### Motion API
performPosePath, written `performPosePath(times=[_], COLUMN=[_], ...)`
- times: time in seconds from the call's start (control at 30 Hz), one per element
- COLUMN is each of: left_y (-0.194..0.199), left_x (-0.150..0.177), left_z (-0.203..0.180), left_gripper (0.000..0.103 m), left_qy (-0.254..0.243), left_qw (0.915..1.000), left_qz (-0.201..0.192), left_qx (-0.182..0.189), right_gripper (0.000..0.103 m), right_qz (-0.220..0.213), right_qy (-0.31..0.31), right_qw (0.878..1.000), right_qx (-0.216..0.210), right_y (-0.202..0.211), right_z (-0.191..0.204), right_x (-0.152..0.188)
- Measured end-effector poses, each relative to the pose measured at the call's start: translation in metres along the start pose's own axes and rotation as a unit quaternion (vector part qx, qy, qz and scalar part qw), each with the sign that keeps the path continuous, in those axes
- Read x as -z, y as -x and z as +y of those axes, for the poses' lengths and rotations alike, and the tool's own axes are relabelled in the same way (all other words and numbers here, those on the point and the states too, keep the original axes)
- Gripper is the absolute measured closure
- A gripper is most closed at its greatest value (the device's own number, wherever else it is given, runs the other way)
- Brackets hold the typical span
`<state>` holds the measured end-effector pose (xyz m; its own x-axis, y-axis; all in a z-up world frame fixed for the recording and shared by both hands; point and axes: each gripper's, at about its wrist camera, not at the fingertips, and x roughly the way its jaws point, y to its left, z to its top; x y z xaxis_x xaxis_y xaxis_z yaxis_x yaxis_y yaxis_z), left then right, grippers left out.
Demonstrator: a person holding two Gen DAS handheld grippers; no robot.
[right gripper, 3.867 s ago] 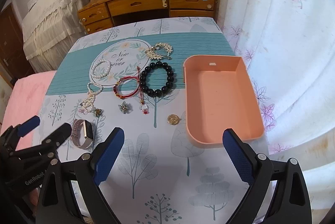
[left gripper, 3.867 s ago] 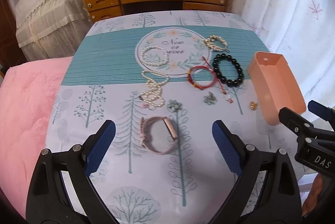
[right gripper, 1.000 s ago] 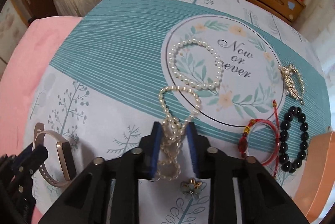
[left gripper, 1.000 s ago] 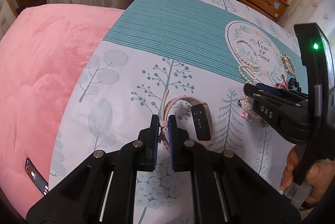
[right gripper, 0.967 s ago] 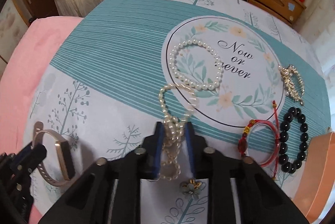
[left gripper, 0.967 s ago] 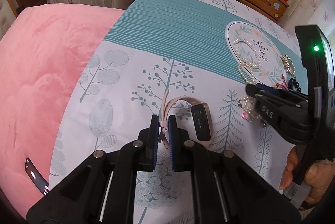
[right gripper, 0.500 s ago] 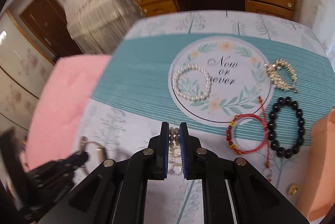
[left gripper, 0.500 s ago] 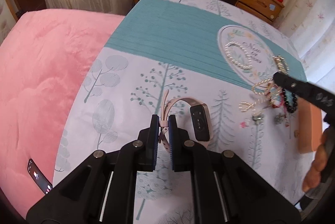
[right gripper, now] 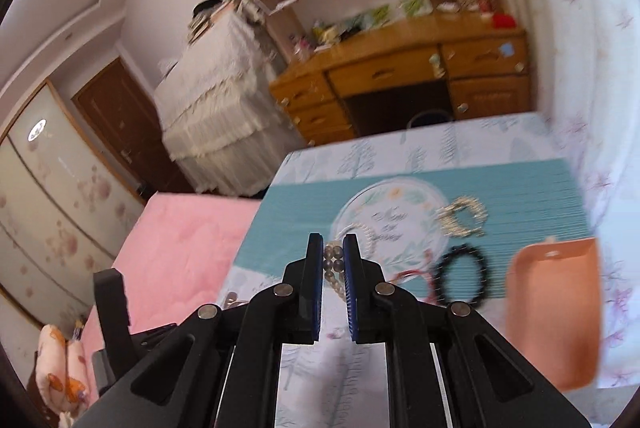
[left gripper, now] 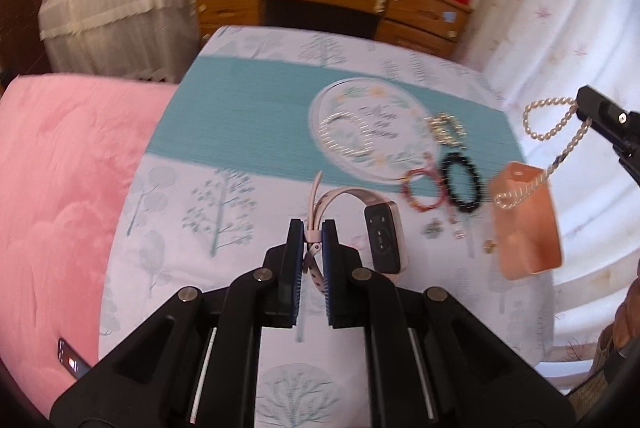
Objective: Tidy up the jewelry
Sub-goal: 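Carry watch and necklace into the peach tray and open both grippers, then withdraw both open grippers from the tray back over the cloth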
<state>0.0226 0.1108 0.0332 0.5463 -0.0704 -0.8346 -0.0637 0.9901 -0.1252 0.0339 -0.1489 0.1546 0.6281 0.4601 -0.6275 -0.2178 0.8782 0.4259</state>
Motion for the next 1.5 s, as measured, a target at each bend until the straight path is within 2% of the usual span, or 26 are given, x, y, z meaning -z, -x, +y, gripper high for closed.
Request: performPosePath(times=[0.2, 0.4, 0.57, 0.7, 0.8, 0.9, 1.03, 1.17, 1.23, 1.3, 1.37, 1.43, 1.5], left_y=[0.019, 0.023, -0.008, -0.049, -0.086, -0.115, -0.135, -0.137, -0.131, -0.126, -0.119, -0.112, -0.109], left_x=[-0.020, -0.029, -0.027, -0.020, -0.011, 0.002, 0.018, 0.021, 0.018, 0.014, 0.012, 0.008, 0.005], left_z=[-0.062, -0.144, -0.215, -0.260, -0.289, -0.306, -0.317, -0.314, -0.310, -0.307, -0.305, -0.302, -0.301], left_gripper=[0.097, 0.097, 0.097, 0.096, 0.096, 0.096, 0.092, 0.089, 0.088, 0.080, 0.061, 0.053, 0.053], left_qy=[-0.052, -0.114, -0.161, -0.186, -0.194, -0.207, -0.225, -0.229, -0.223, -0.220, -0.216, -0.210, -0.206], left_qw=[0.9981, 0.9902, 0.9806, 0.9727, 0.9681, 0.9634, 0.9613, 0.9585, 0.9568, 0.9559, 0.9575, 0.9595, 0.9611], left_qz=[-0.016, -0.024, -0.005, 0.026, 0.057, 0.081, 0.096, 0.101, 0.105, 0.106, 0.097, 0.086, 0.078], left_qx=[0.030, 0.077, 0.112, 0.137, 0.148, 0.149, 0.128, 0.136, 0.155, 0.163, 0.164, 0.167, 0.167], right_gripper=[0.094, 0.094, 0.094, 0.094, 0.094, 0.093, 0.088, 0.067, 0.066, 0.066, 0.066, 0.066, 0.066], right_qz=[-0.027, -0.026, -0.008, 0.025, 0.050, 0.068, 0.096, 0.086, 0.078, 0.080, 0.079, 0.080, 0.080], right_qy=[-0.023, -0.065, -0.102, -0.135, -0.151, -0.170, -0.196, -0.210, -0.212, -0.215, -0.210, -0.204, -0.200], right_qw=[0.998, 0.992, 0.984, 0.978, 0.974, 0.970, 0.965, 0.961, 0.960, 0.960, 0.960, 0.962, 0.963], right_qx=[0.048, 0.108, 0.148, 0.158, 0.161, 0.157, 0.145, 0.160, 0.163, 0.162, 0.164, 0.165, 0.164], right_y=[0.056, 0.078, 0.076, 0.069, 0.052, 0.044, 0.034, 0.034, 0.034, 0.037, 0.038, 0.039, 0.040], right_z=[-0.051, -0.123, -0.182, -0.223, -0.238, -0.250, -0.261, -0.264, -0.264, -0.261, -0.257, -0.252, -0.246], right_x=[0.003, 0.028, 0.064, 0.098, 0.121, 0.143, 0.169, 0.180, 0.179, 0.176, 0.174, 0.174, 0.168])
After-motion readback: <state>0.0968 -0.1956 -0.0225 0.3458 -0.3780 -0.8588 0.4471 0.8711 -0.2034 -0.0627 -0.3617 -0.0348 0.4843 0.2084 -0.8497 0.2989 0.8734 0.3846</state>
